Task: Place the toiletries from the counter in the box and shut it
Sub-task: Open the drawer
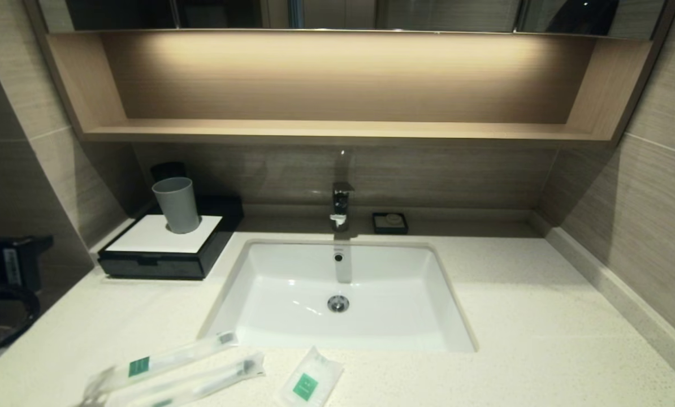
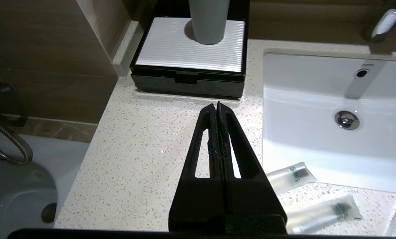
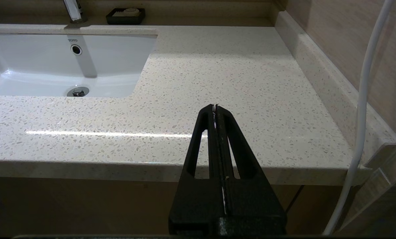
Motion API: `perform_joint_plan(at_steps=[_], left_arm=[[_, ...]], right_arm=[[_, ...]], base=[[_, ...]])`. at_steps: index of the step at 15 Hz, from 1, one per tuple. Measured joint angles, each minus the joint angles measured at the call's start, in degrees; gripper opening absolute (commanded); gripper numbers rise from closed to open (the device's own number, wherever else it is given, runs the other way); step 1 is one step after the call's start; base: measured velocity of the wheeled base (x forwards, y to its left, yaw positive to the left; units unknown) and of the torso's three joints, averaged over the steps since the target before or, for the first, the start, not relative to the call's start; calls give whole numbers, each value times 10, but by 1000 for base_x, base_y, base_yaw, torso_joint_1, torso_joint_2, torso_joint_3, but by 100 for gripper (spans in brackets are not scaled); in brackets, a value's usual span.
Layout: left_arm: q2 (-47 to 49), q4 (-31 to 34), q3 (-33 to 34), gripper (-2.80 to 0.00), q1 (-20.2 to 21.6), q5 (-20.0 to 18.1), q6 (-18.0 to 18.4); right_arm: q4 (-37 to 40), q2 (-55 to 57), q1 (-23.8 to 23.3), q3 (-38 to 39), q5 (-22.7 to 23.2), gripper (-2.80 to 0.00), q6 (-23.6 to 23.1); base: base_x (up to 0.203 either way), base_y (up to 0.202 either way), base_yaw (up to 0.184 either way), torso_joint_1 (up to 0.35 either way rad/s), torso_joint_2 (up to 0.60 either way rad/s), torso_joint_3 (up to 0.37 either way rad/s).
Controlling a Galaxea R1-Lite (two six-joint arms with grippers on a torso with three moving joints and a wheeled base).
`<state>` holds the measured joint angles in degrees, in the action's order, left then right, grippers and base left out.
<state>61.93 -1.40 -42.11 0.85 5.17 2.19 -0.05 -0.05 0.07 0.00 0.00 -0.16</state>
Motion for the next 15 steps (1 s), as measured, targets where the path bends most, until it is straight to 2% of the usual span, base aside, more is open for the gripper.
perform_joint_plan(at_steps=[4, 7, 9, 12, 15], left_arm=[[113, -18, -41, -280, 1, 13, -5], [178, -73, -37, -280, 2, 15, -15], [207, -88, -33, -280, 4, 17, -17], [245, -100, -31, -280, 26, 16, -16], [288, -142, -30, -280, 42, 15, -16]], right_arm=[[0, 0, 0, 0, 0, -280, 0], [0, 0, 0, 0, 0, -280, 0], [0, 0, 0, 0, 0, -280, 0], [0, 0, 0, 0, 0, -280, 0], [0, 0, 0, 0, 0, -280, 0]], base=[[0, 0, 0, 0, 0, 0], [0, 0, 0, 0, 0, 0], [0, 0, 0, 0, 0, 0], [0, 0, 0, 0, 0, 0], [0, 0, 0, 0, 0, 0]])
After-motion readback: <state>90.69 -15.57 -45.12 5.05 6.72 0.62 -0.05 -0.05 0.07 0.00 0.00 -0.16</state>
